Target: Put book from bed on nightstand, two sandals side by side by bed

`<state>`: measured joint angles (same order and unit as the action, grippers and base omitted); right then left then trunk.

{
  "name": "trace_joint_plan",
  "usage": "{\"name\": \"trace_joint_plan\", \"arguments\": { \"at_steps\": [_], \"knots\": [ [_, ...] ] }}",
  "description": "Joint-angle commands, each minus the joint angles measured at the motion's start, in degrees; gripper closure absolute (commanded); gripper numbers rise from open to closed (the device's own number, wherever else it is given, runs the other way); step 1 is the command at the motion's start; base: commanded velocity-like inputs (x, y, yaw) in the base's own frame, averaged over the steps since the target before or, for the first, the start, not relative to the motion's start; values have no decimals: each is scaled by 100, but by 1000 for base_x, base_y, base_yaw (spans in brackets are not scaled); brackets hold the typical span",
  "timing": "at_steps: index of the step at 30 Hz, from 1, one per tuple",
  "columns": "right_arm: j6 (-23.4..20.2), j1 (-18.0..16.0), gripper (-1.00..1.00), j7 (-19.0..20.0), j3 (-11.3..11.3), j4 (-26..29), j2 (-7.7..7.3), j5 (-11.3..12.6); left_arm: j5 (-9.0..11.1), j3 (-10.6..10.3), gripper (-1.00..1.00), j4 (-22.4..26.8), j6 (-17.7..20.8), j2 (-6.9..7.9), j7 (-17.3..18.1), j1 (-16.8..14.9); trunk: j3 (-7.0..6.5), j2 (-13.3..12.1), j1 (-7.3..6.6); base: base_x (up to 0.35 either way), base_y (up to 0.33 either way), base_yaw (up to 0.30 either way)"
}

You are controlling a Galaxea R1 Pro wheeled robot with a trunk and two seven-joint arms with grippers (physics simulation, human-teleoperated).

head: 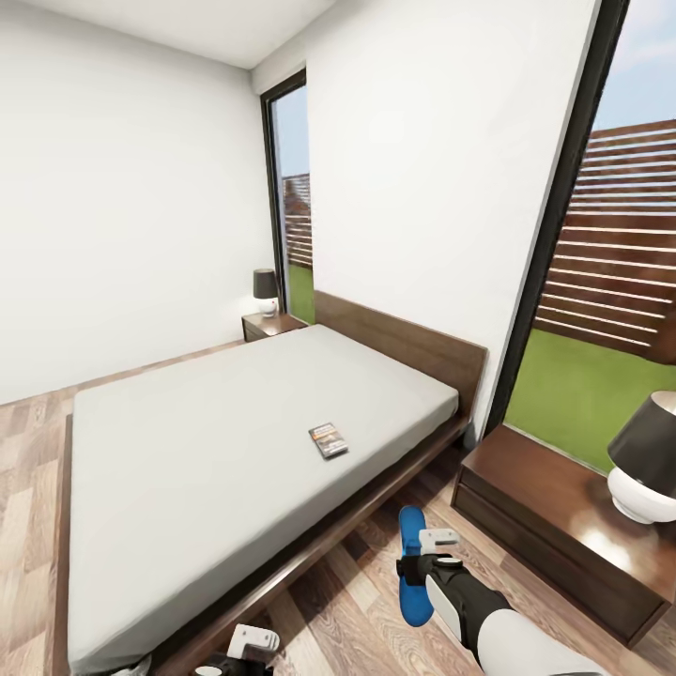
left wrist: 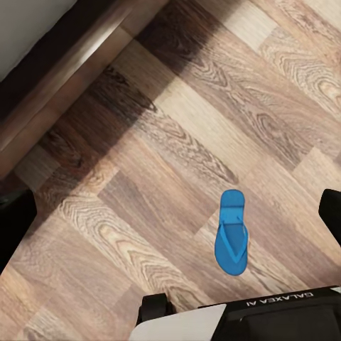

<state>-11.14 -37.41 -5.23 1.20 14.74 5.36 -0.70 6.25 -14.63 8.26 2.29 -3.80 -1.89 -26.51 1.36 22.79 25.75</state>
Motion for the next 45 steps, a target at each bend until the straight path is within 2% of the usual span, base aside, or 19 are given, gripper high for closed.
{"name": "trace_joint_plan", "arguments": {
  "at_steps": [1,45],
  "knots": [
    [-37,-3,100,-22,12,11,0,0,60,-49,-100,9,24,2,-20,-3,14,13,4,0,0,8],
    [-37,-3,100,-15,12,19,-3,7,60,-49,-100,9,18,2,-22,-3,65,13,4,0,0,29]
  ]
}}
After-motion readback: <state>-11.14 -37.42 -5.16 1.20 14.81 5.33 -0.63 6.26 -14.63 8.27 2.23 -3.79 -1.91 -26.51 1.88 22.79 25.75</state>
